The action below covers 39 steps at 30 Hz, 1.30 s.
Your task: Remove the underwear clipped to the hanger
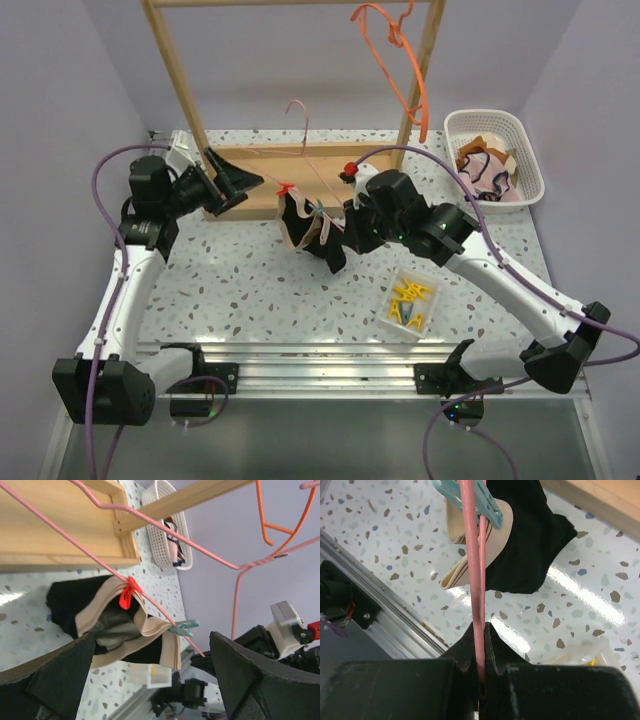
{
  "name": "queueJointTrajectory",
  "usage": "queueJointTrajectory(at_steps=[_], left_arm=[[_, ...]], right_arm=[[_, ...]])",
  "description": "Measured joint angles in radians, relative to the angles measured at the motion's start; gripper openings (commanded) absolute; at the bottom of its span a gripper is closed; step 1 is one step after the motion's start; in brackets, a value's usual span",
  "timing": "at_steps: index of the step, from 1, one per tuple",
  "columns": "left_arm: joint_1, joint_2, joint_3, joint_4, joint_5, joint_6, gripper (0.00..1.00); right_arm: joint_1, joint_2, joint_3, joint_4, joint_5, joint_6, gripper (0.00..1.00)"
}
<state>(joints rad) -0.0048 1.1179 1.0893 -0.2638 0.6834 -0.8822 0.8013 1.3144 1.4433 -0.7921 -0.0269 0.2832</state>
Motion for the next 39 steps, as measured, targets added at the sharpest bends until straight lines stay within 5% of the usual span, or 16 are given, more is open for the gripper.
queueJointTrajectory(at_steps=[12,31,39], left_arm=[[-0.05,-0.021,-0.25,0.145,0.097,-0.286,1.0],[-0.116,0.111,-0.259,0.187,0.062,-0.419,0.99],[-0.116,0.115,-0.301,0.21,0.036,-0.47,0.64]], right_arm=[[0.026,-0.071,-0.114,0.081,0.069,0.03,0.0],[0.132,-0.073,-0.204,0.156,0.115,0.031,0.0],[0.164,-0.069,-0.209,0.172,0.141,0.03,0.0]])
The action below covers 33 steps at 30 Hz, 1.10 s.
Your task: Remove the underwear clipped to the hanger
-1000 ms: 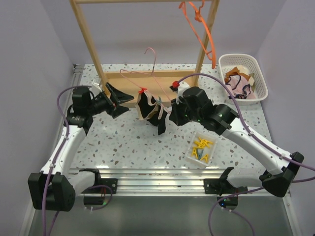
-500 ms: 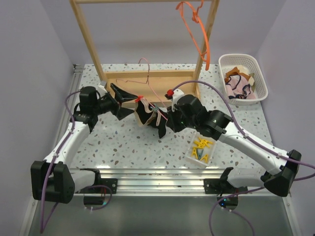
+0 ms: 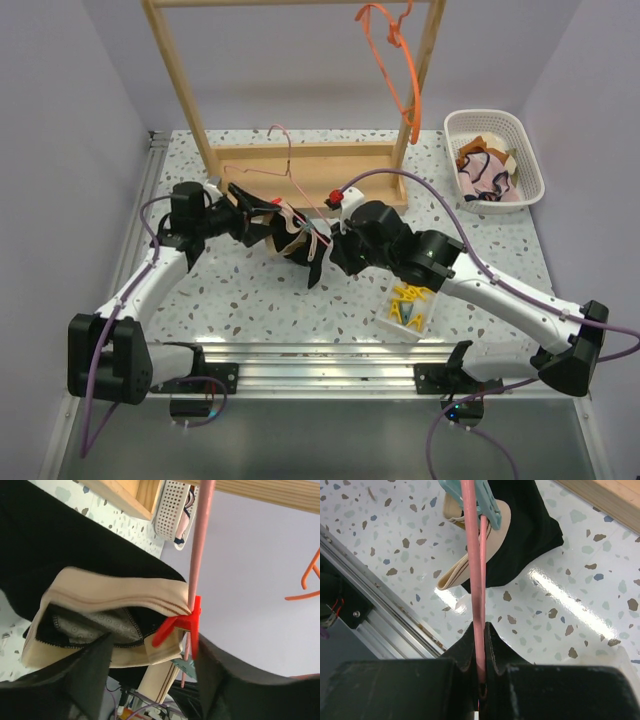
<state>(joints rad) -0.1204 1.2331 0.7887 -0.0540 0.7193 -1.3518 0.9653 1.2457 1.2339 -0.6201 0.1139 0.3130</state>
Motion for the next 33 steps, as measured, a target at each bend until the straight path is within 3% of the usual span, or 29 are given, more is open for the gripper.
queueJointTrajectory(at_steps=[1,5,16,24,30,33], left_arm=[[0.0,0.002,-0.009,0.007,0.0,-0.008,0.55],[0.0,0.007,-0.018,0.026,-0.002,-0.021,0.43],[0.0,0.009,-0.03,0.049,-0.002,-0.027,0.6],[0.0,0.005,-0.034,0.057,-0.03,-0.037,0.6],[0.0,-0.011,-0.034,0.079,-0.066,-0.047,0.53],[0.0,-0.011,-0.034,0.098,-0.07,-0.055,0.36]], right_arm=[[0.003,0.0,-0.001,0.0,0.002,0.0,0.0],[0.006,0.002,-0.01,-0.002,0.009,-0.002,0.0],[0.014,0.006,-0.011,-0.001,0.017,-0.004,0.0],[0.016,0.005,-0.012,-0.002,0.003,-0.004,0.0],[0.016,-0.008,-0.015,-0.002,-0.004,-0.004,0.0],[0.016,-0.014,-0.015,-0.007,-0.005,-0.005,0.0]])
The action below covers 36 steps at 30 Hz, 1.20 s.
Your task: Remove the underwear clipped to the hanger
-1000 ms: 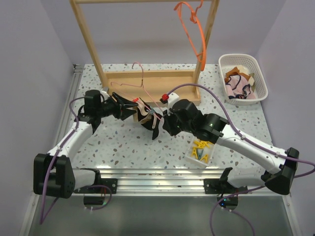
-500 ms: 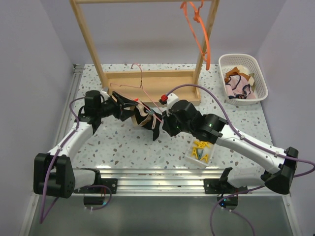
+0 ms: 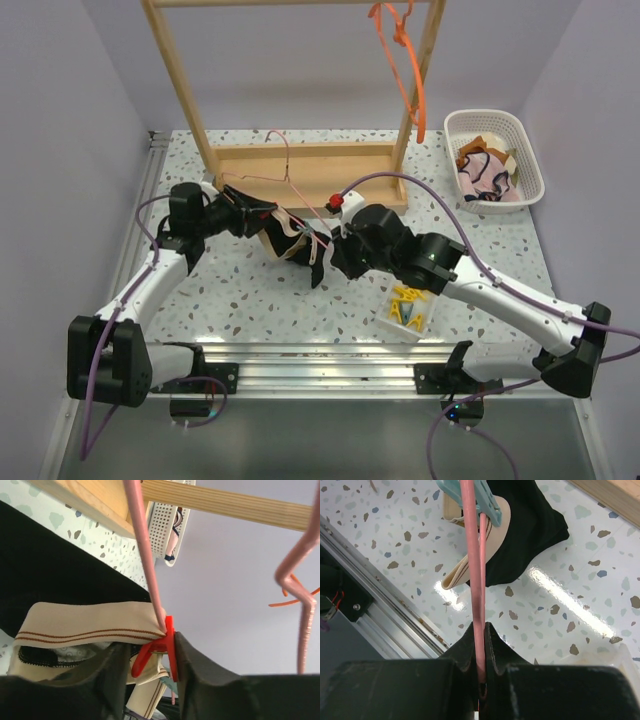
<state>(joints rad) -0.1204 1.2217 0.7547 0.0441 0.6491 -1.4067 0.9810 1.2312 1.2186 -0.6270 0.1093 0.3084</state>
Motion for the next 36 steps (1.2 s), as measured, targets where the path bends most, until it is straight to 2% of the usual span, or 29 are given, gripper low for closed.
queueJointTrajectory(at_steps=[5,6,7,16,23,28,29,30,32,33,36], left_arm=[[0.0,0.0,0.0,0.025,0.0,-0.009,0.13],[0.0,0.0,0.0,0.025,0.0,-0.01,0.04],[0.0,0.0,0.0,0.025,0.0,-0.011,0.0],[0.0,-0.004,0.001,0.023,0.002,-0.005,0.0],[0.0,-0.055,0.0,-0.023,0.003,0.02,0.0],[0.001,-0.093,0.003,-0.056,-0.01,0.064,0.0],[0.002,-0.091,0.009,-0.088,-0.019,0.088,0.07],[0.002,-0.086,0.019,-0.127,-0.032,0.115,0.34],[0.002,-0.072,0.039,-0.202,-0.061,0.173,0.58],[0.002,-0.068,0.044,-0.23,-0.072,0.196,0.73],[0.002,-0.067,0.047,-0.282,-0.082,0.232,0.91]], right_arm=[[0.0,-0.009,-0.011,-0.008,0.001,-0.002,0.0],[0.0,-0.01,-0.012,-0.008,0.001,-0.003,0.0],[0.0,-0.01,-0.012,-0.008,0.001,-0.003,0.0],[0.001,-0.007,-0.012,-0.014,0.048,0.015,0.0],[0.003,0.049,0.01,-0.037,0.162,0.094,0.0],[0.002,0.071,0.012,-0.029,0.161,0.115,0.0],[0.003,0.071,0.013,-0.027,0.161,0.118,0.0],[0.002,0.072,0.015,-0.027,0.16,0.119,0.0],[0.002,0.075,0.026,-0.027,0.153,0.118,0.0],[0.002,0.078,0.034,-0.027,0.148,0.118,0.0],[0.002,0.093,0.057,-0.027,0.124,0.112,0.0]])
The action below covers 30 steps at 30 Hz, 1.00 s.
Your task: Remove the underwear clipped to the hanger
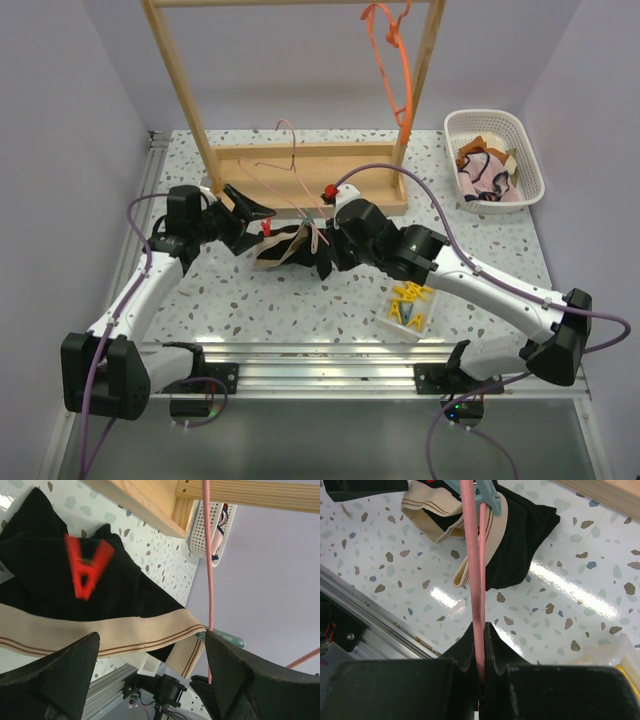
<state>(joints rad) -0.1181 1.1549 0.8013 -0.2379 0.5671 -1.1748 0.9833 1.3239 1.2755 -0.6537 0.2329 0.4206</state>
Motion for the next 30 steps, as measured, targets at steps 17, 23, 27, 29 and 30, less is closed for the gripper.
queueJointTrajectory(at_steps=[17,23,27,29,30], left_arm=[[-0.077,0.062,0.064,0.025,0.105,-0.054,1.0],[-0.114,0.098,0.074,0.056,0.129,-0.088,1.0],[-0.119,0.126,0.091,0.072,0.132,-0.09,1.0],[-0.126,0.145,0.097,0.079,0.132,-0.09,1.0],[-0.129,0.154,0.098,0.081,0.133,-0.09,1.0]], right_arm=[[0.0,0.076,0.011,0.017,-0.046,-0.029,0.0],[0.002,0.086,0.011,0.022,-0.045,-0.041,0.0],[0.013,0.103,0.023,0.021,-0.04,-0.052,0.0],[0.022,0.111,0.029,0.019,-0.037,-0.056,0.0],[0.028,0.116,0.033,0.018,-0.033,-0.059,0.0]])
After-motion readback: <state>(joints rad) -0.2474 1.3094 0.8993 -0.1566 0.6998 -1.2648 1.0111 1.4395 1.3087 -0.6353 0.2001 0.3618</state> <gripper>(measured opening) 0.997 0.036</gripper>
